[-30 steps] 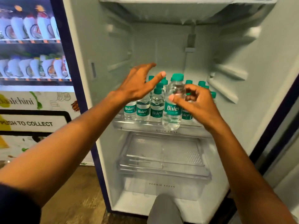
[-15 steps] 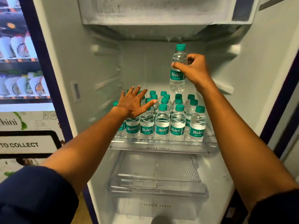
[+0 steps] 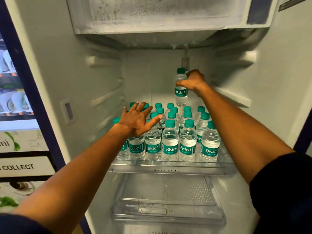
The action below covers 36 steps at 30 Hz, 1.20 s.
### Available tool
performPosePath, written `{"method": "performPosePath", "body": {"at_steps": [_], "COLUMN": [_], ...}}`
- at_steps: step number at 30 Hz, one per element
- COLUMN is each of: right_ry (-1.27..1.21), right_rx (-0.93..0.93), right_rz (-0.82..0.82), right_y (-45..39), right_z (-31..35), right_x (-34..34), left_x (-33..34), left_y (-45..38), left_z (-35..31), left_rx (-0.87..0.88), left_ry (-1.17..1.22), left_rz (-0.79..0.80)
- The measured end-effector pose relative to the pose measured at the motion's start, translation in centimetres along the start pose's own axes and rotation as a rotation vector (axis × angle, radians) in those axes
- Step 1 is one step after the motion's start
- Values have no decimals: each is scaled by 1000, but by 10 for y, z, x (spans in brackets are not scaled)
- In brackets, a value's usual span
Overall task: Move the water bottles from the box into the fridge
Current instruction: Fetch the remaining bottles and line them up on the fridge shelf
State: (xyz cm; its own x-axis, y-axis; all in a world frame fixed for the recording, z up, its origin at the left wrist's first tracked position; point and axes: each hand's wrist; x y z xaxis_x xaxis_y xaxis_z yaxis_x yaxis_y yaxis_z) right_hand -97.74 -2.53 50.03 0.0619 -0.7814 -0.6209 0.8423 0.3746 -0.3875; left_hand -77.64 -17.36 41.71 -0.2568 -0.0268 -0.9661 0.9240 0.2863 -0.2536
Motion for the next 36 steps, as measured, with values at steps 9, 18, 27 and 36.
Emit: {"method": "performPosePath", "body": {"at_steps": [9, 18, 27, 36], "right_ry": [230, 346, 567, 620], "right_rx": [168, 207, 203, 246], "right_rz": [147, 293, 378, 378], "right_y": [-3, 3, 12, 20], "right_z": [-26, -31, -28, -27], "right_x": [36, 46, 51, 53], "left_x": [6, 9, 9, 9], "left_y": [-3, -7, -5, -4], "left_z": [2, 2, 1, 1], "left_rx": [24, 14, 20, 24], "left_ry": [14, 9, 9, 28], "left_rz": [-57, -56, -62, -72]}}
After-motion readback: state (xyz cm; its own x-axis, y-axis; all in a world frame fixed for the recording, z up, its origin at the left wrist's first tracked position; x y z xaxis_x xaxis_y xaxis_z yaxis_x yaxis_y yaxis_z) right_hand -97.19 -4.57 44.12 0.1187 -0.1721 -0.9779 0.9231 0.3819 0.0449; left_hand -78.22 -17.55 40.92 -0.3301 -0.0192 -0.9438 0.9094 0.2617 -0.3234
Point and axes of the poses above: each hand's wrist, its own y-axis away from the middle knuckle, its own x-axis out of the palm, z = x × y, and after that the axes turned 7 degrees about y, right-handed
